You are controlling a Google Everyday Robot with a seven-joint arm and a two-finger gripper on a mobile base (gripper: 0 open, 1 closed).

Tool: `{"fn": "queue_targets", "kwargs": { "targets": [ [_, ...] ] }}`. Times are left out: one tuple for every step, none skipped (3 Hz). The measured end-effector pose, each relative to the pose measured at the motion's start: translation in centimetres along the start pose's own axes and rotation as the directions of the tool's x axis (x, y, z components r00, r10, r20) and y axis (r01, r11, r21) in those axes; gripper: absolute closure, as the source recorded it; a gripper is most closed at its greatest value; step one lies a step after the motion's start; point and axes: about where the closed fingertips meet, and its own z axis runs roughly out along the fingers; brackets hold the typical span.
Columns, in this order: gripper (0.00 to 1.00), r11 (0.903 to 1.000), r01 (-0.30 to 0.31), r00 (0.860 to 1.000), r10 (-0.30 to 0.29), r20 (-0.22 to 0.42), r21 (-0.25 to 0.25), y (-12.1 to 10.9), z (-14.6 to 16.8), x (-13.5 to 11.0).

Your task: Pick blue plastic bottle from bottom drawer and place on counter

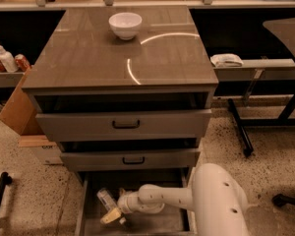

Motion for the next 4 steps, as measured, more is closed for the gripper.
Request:
{"fn": "queue_targets", "kwargs": {
  "targets": [
    [0.00,1.0000,0.000,1.000,0.000,-0.020,-0.004,0.1,1.9,0.3],
    [0.19,1.0000,0.002,0.999,-0.002,-0.035,-0.001,0.2,3.1,0.6],
    [0.49,1.0000,0.004,0.999,-0.004,-0.042,0.001,0.2,3.8,0.9],
    [0.72,0.9999,0.009,0.999,-0.009,-0.040,0.009,0.0,3.5,0.9]
  ]
}}
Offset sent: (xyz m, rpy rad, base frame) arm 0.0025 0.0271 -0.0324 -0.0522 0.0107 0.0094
